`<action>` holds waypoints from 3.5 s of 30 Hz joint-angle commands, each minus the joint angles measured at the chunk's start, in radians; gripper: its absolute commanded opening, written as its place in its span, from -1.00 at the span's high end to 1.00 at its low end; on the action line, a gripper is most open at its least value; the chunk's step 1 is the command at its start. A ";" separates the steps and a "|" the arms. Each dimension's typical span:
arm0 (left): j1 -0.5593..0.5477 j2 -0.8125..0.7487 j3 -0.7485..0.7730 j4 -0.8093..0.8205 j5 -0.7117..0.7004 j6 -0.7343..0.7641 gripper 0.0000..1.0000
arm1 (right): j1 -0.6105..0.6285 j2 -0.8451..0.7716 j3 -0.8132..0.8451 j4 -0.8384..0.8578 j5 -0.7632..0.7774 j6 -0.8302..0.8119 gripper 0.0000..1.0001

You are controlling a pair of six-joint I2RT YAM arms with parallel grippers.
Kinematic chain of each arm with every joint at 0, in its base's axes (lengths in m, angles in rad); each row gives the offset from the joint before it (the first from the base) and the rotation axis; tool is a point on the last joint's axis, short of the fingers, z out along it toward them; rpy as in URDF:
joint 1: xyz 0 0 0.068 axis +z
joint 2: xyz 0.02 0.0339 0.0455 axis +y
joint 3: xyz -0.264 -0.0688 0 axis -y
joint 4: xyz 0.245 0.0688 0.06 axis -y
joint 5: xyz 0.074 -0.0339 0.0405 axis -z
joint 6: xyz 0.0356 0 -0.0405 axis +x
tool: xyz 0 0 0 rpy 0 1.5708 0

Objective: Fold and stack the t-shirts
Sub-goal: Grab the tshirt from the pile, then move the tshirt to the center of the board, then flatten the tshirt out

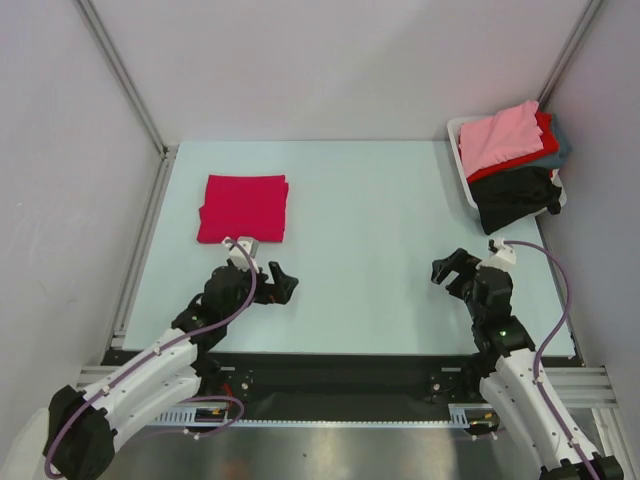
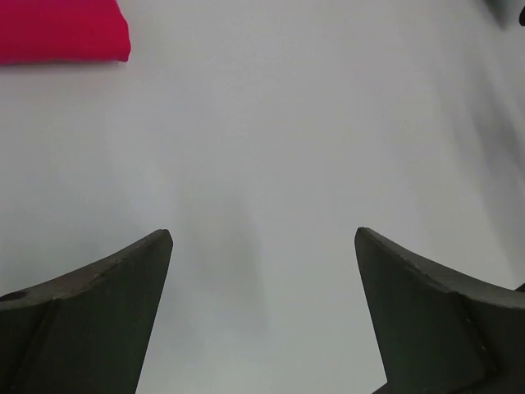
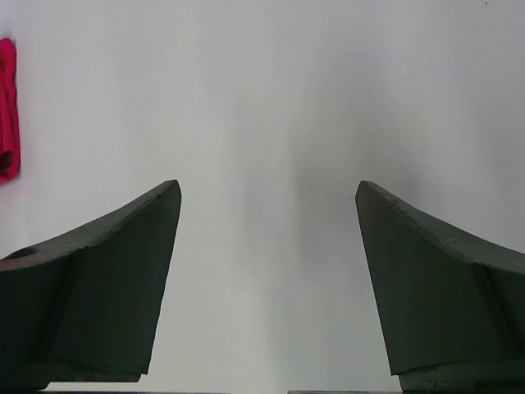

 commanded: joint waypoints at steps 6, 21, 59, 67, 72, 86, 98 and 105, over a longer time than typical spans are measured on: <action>-0.008 -0.048 -0.014 0.062 0.071 0.005 -0.98 | -0.011 -0.019 0.015 -0.015 0.131 0.081 -1.00; -0.008 -0.041 -0.013 0.060 0.091 -0.004 -0.97 | -0.257 0.531 0.476 0.056 0.033 0.134 -1.00; -0.008 -0.002 0.005 0.055 0.078 0.008 -0.90 | -0.287 1.298 1.272 0.022 0.399 0.064 1.00; -0.008 0.015 0.009 0.063 0.082 0.008 -0.88 | 0.142 1.087 1.288 0.244 0.476 -0.299 1.00; -0.008 0.024 0.009 0.066 0.079 0.010 -0.87 | 0.219 0.972 1.374 0.257 0.309 -0.298 1.00; -0.009 0.041 0.012 0.069 0.073 0.016 -0.87 | 0.176 0.678 0.728 0.002 -0.062 -0.086 -0.42; -0.005 -0.004 0.033 -0.066 -0.136 -0.058 -1.00 | 0.089 0.492 0.472 -0.108 0.073 -0.045 -0.85; -0.005 0.064 0.048 0.012 -0.096 -0.047 -0.93 | -0.066 0.575 0.411 -0.095 0.009 0.075 -0.22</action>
